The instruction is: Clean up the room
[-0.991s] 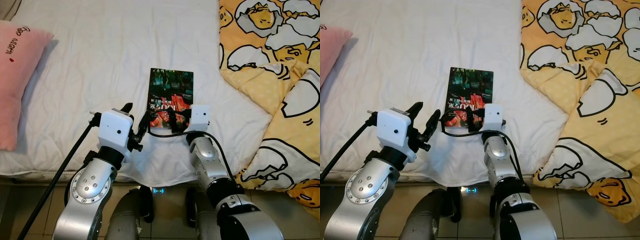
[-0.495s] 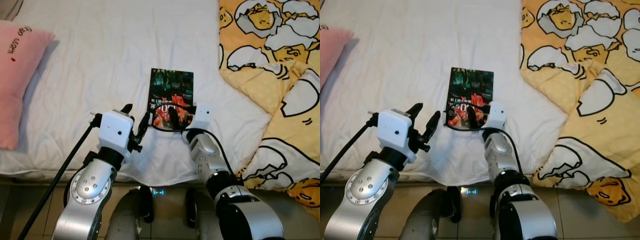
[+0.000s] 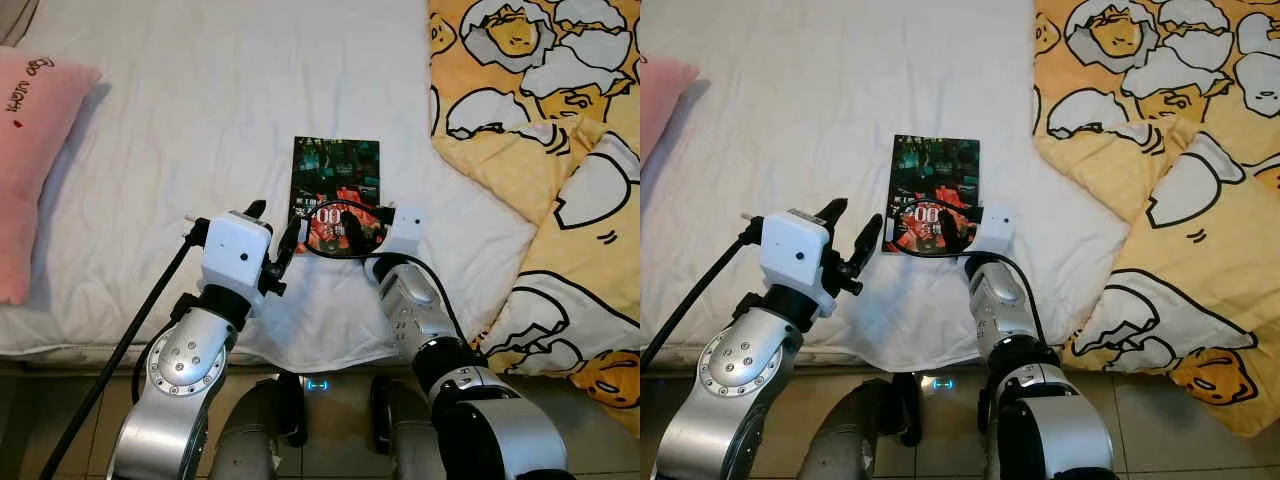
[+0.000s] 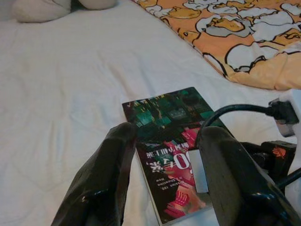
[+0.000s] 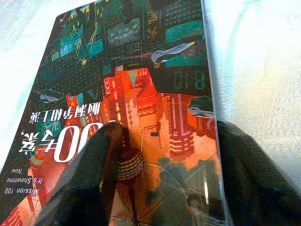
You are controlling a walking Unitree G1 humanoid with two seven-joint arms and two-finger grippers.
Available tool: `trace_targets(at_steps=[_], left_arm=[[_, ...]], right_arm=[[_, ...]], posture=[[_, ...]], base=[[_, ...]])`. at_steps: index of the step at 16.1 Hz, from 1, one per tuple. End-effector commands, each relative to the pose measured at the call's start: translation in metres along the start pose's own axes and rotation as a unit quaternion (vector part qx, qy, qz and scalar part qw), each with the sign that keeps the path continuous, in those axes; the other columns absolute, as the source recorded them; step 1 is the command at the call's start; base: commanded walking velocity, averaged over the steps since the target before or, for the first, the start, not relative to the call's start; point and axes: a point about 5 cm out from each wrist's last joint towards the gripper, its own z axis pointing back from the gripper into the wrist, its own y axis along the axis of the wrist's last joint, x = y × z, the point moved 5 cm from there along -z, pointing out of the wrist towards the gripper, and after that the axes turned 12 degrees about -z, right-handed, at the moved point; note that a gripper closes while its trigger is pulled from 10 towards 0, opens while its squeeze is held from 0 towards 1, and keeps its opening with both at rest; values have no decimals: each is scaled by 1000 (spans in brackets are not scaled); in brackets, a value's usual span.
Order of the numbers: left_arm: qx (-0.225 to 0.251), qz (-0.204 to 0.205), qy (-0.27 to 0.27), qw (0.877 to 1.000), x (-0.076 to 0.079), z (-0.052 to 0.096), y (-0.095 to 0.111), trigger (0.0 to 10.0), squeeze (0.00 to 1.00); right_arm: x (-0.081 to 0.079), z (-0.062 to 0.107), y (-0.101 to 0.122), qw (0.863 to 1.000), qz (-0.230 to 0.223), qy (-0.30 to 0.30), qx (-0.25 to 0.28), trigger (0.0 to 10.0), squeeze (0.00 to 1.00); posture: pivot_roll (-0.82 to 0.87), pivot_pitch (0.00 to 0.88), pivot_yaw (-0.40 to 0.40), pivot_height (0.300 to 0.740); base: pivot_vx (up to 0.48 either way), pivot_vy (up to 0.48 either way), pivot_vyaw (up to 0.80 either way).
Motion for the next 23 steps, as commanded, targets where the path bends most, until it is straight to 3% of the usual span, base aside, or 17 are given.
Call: trace_targets(at_steps=[1, 4, 9, 10, 11, 13, 16, 18, 21, 23], left_arm=[[-10, 2, -3, 1000, 4, 0, -6, 10000, 0], [-10, 1, -8, 1000, 7, -3, -9, 10000, 0], [-11, 3, -5, 1000, 4, -13, -15, 10000, 0], [-43, 75, 2, 996, 8, -14, -27, 10000, 0], [-78, 163, 13, 983, 13, -13, -40, 10000, 0], [-106, 192, 8, 976, 26, -12, -55, 10000, 0], [-102, 197, 11, 975, 31, -18, -54, 10000, 0], [-100, 181, 30, 978, 18, -25, -58, 10000, 0], [-99, 143, 80, 982, -12, -31, -66, 10000, 0], [-93, 117, 95, 984, -20, -38, -66, 10000, 0]], right_arm=[[-2, 3, -22, 999, -28, -11, -37, 0, 0], [4, 4, -21, 997, -61, -20, -37, 0, 0], [14, 5, -16, 996, -79, -29, -32, 0, 0], [14, 4, -12, 996, -78, -28, -24, 0, 0], [15, 4, -9, 997, -74, -29, -19, 0, 0], [21, 5, -3, 997, -70, -37, -10, 0, 0], [25, 4, 8, 997, -64, -36, 7, 0, 0], [20, 2, 24, 998, -43, -29, 32, 0, 0], [18, 5, 67, 993, 44, -25, 111, 0, 0], [16, 15, 92, 980, 117, -16, 162, 0, 0]], posture=[[7, 354, 13, 703], [-5, 333, 16, 703], [-30, 280, 28, 703], [-35, 274, 34, 703], [-43, 268, 39, 703], [-56, 250, 39, 703], [-54, 240, 28, 703], [-56, 210, 18, 703], [-67, 138, 23, 703], [-83, 79, 34, 703]], base=[[0, 0, 0], [0, 0, 0], [0, 0, 0], [0, 0, 0], [0, 0, 0], [0, 0, 0], [0, 0, 0], [0, 0, 0], [0, 0, 0], [0, 0, 0]])
